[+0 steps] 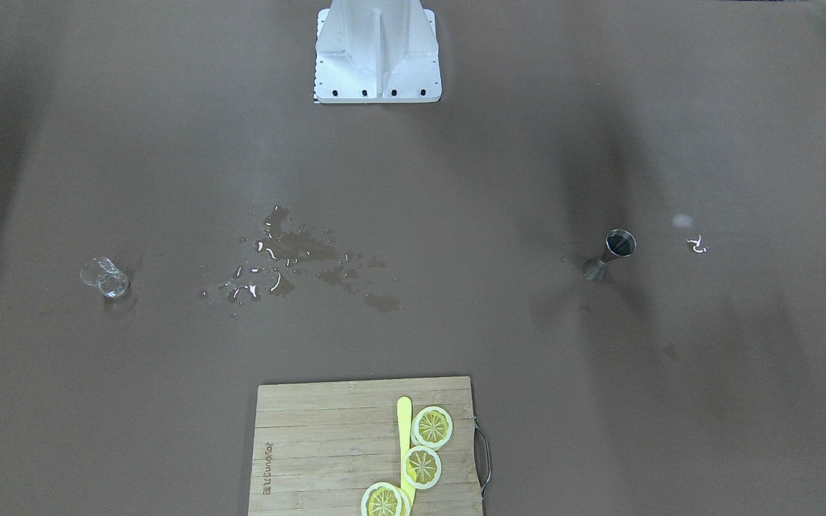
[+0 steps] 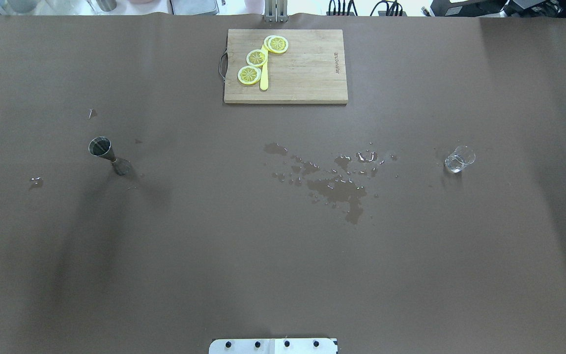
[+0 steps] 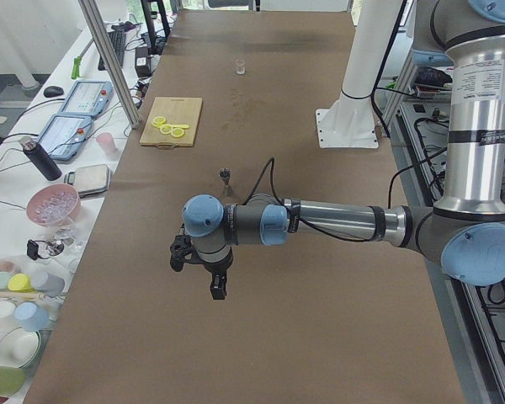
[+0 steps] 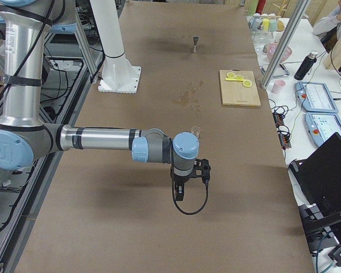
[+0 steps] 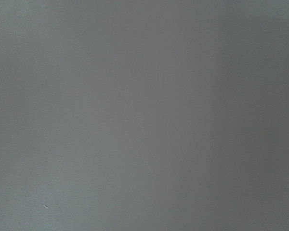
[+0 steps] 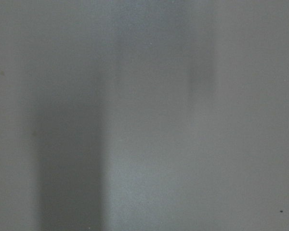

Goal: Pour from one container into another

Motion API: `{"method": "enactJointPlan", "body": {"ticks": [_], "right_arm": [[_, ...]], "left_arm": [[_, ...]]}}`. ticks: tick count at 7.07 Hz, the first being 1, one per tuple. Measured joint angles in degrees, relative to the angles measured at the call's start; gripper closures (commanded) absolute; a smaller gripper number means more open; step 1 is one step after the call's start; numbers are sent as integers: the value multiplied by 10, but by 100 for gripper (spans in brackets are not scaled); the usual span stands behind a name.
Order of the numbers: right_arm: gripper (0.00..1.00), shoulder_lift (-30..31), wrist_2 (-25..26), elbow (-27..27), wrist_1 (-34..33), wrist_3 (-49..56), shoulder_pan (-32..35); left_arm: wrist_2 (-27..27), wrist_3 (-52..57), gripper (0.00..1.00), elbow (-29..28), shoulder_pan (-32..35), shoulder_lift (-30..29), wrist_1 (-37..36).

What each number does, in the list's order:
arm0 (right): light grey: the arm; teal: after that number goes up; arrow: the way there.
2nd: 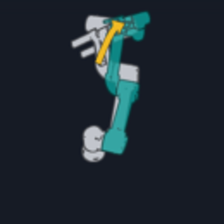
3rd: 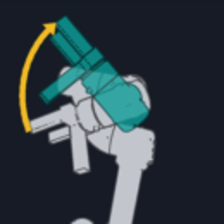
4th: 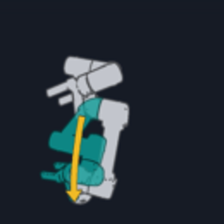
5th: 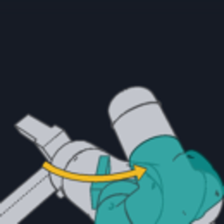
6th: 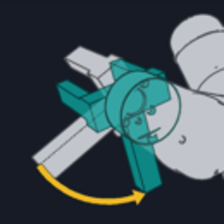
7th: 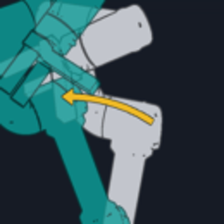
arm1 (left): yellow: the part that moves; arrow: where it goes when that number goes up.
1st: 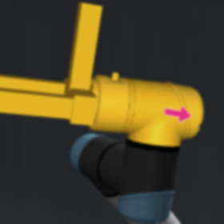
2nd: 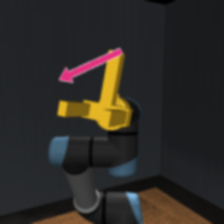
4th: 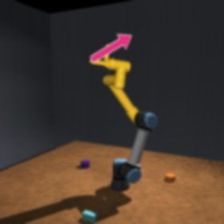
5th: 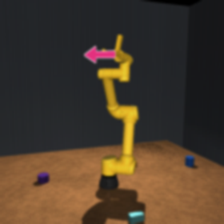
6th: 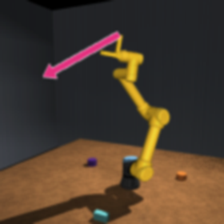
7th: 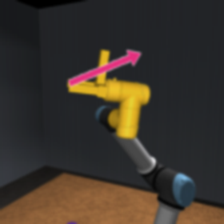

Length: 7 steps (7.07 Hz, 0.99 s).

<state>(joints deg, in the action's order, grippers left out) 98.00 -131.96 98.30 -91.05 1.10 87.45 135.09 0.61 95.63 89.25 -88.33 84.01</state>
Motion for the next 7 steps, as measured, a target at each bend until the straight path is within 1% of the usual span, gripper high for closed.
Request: {"method": "enactJointPlan", "body": {"ticks": [7], "right_arm": [[0,-6,13,-7,5,3,0]], "left_arm": [[0,0,2,0,0,0,0]]}}
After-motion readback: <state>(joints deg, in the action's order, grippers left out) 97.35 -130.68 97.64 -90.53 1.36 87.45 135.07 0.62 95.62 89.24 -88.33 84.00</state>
